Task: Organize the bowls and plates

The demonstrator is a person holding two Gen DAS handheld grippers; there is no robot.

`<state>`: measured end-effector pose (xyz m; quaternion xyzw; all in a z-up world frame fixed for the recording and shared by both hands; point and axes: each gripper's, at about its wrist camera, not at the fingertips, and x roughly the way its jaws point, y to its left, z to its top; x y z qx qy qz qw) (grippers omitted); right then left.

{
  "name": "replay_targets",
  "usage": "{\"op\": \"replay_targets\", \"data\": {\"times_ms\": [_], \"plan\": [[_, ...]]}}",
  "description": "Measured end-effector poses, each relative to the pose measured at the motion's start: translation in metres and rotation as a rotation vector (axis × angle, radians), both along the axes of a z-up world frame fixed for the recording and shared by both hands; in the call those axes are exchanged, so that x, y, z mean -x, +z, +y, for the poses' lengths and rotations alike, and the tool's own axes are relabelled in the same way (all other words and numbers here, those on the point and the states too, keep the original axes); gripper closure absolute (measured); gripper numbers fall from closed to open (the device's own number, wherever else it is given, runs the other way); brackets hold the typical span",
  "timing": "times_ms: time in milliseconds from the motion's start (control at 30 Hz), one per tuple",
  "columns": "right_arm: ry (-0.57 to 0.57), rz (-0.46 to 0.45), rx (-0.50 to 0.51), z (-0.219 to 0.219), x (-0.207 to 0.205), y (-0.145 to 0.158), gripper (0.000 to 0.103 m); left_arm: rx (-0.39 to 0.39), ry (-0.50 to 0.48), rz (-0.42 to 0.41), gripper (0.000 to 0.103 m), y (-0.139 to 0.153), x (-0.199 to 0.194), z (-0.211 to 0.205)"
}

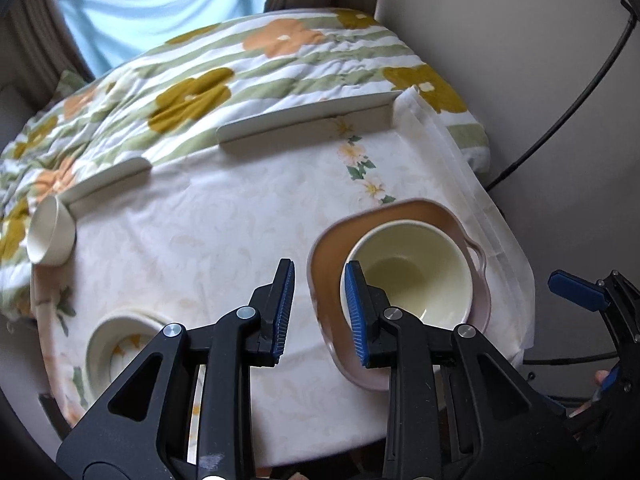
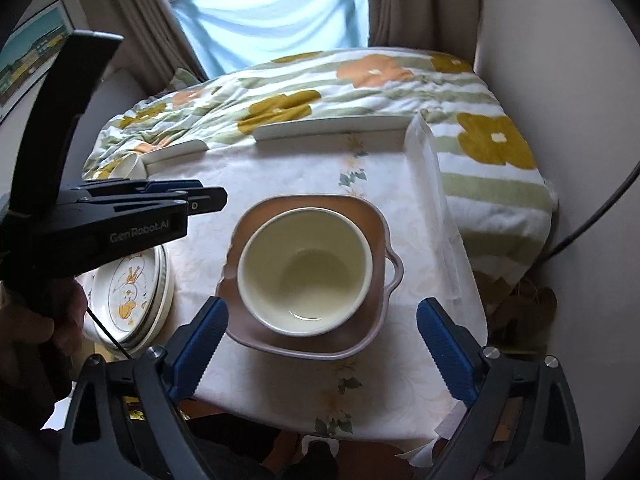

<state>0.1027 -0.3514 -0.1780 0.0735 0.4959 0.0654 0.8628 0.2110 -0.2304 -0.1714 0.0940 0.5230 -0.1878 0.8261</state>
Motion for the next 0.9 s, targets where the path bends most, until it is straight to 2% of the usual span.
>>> {"op": "replay_targets", "data": {"times_ms": [133,200,233,267,367,533,767,900], "plan": [[0.018,-0.032,0.000,0.001,0.008,0.005,0.009,-0.002,0.022,0.005,0.077,0.000,0.009,0.004],[0.031,-0.045,0.000,0.003,0.012,0.007,0.008,-0.001,0.033,0.000,0.049,0.002,0.015,0.008],[0.037,-0.049,-0.003,0.003,0.012,0.008,0.008,0.008,0.040,-0.004,0.008,0.004,0.017,0.010],[0.046,-0.054,-0.006,0.004,0.013,0.009,0.008,0.017,0.049,-0.013,0.001,0.005,0.020,0.013],[0.077,-0.068,-0.011,0.011,0.014,0.012,0.005,0.006,0.092,-0.029,0.001,0.011,0.026,0.026],[0.163,-0.088,-0.026,0.031,0.008,0.014,0.003,0.004,0.223,-0.058,0.001,0.022,0.033,0.069],[0.318,-0.146,-0.052,0.083,-0.028,0.039,0.003,-0.001,0.409,-0.153,0.001,0.054,0.038,0.159],[0.400,-0.193,-0.034,0.125,-0.062,0.059,0.003,-0.064,0.524,-0.211,0.001,0.069,0.031,0.212]]}}
